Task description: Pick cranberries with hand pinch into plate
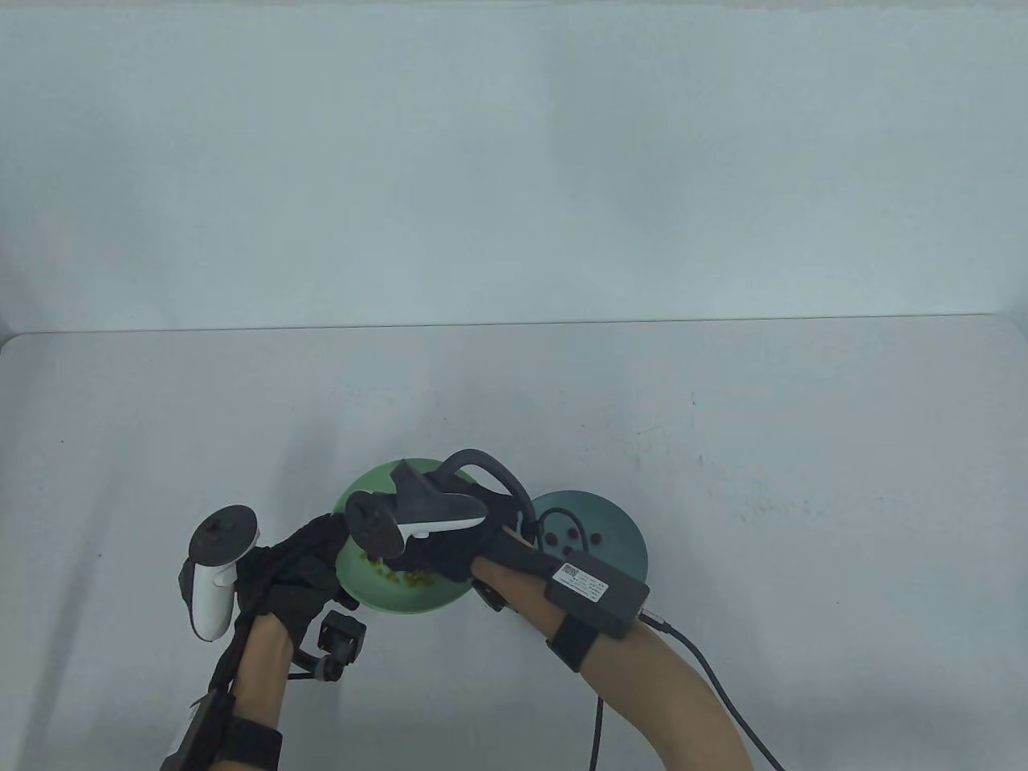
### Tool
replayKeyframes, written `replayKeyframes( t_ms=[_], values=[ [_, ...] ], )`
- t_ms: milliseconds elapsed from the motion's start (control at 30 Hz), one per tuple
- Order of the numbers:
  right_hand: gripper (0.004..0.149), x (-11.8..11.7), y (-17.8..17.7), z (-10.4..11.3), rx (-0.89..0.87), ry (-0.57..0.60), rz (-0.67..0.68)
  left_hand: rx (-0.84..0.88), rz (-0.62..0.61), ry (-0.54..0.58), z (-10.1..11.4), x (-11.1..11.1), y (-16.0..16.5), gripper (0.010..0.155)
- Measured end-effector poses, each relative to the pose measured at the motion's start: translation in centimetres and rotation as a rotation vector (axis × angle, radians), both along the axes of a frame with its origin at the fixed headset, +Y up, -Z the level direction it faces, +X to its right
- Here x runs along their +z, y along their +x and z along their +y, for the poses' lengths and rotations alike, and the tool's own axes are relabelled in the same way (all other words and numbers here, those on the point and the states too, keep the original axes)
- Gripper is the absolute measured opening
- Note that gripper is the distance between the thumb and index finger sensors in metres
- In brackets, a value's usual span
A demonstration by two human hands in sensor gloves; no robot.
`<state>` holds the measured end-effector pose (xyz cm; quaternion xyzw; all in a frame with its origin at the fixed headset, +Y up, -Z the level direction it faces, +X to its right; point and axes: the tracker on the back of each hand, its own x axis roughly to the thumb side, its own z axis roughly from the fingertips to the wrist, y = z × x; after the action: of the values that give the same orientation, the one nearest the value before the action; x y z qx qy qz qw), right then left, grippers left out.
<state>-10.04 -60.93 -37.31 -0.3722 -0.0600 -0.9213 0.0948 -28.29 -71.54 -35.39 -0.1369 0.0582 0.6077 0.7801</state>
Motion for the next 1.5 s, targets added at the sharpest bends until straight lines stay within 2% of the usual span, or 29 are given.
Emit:
replayKeyframes(
  t_ms=[367,500,633,867,1000,1267,1500],
  values=[
    [0.058,-0.7,4.1,3.8,-0.054,0.052,-0.075,-0.005,0.006,-0.002,0.0,0.0,-0.1,0.047],
    [0.058,-1.2,6.9,4.5,-0.065,0.063,-0.129,-0.011,0.011,-0.004,0.0,0.1,-0.1,0.047],
    [0.057,-1.8,9.9,4.1,-0.070,0.054,-0.196,-0.012,0.014,-0.004,0.0,0.1,-0.2,0.047],
    [0.057,-2.8,14.7,1.1,-0.053,0.000,-0.309,-0.015,0.018,-0.004,0.0,0.1,-0.3,0.047],
    [0.057,-3.1,16.7,-1.5,-0.033,-0.043,-0.360,-0.015,0.019,-0.003,0.0,0.2,-0.3,0.047],
    [0.057,-3.8,18.8,-6.6,0.039,-0.118,-0.442,-0.016,0.018,-0.002,0.1,0.2,-0.4,0.047],
    [0.057,-4.6,20.0,-9.5,0.089,-0.147,-0.511,-0.016,0.020,0.001,0.1,0.2,-0.4,0.047]
  ],
)
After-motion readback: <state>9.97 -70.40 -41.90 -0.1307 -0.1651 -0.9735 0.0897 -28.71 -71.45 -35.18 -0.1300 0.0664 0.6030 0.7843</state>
